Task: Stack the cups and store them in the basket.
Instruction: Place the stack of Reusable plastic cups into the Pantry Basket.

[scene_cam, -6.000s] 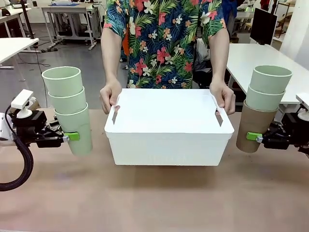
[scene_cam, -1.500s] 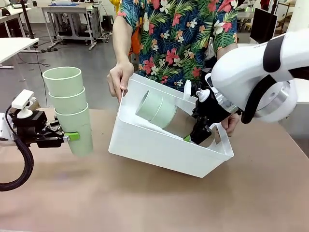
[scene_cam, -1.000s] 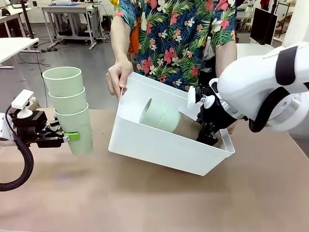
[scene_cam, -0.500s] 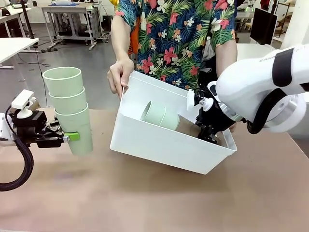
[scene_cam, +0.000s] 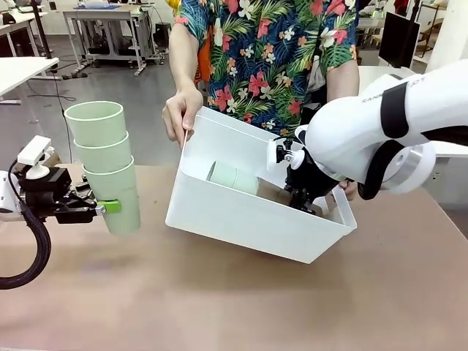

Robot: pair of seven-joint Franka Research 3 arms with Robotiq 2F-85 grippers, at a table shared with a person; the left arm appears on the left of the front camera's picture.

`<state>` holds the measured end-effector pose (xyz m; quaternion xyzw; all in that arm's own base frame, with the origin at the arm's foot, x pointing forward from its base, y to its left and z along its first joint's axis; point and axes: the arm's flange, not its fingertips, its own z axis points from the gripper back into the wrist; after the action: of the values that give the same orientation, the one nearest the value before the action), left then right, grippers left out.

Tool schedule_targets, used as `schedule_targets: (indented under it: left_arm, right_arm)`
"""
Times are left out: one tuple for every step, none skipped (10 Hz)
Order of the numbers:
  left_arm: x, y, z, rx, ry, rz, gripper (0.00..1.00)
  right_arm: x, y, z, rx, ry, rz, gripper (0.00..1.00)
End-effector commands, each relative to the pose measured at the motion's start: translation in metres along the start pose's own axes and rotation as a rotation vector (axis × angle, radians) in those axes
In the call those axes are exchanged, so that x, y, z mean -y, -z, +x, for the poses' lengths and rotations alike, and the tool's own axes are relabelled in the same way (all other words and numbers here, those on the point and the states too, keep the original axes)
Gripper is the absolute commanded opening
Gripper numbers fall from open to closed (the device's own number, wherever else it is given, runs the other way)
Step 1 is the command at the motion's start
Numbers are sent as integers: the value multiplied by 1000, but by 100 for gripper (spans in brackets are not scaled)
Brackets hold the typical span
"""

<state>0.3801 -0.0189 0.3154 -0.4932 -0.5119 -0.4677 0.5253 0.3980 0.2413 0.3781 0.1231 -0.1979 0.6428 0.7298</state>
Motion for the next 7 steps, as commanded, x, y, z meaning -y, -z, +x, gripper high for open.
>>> schedule_targets:
  left_arm:
    - [0, 1, 6, 8, 4, -3, 87]
    - [0, 1, 6, 8, 4, -3, 87]
    - [0, 1, 6, 8, 4, -3, 87]
    - [0, 1, 6, 8, 4, -3, 87]
    - [0, 1, 6, 8, 4, -3, 87]
    - [0, 1, 6, 8, 4, -3, 87]
    - [0, 1, 6, 8, 4, -3, 87]
  right_arm:
    - [1, -1, 12, -26, 31, -25, 83]
    - [2, 2, 11, -36, 31, -19, 83]
    - [1, 3, 11, -37, 31, -18, 83]
    - [1, 5, 12, -43, 33, -15, 83]
    - [1, 6, 12, -47, 33, -16, 83]
    - [-1, 6, 11, -49, 34, -18, 83]
    - [-1, 5, 11, -54, 35, -21, 83]
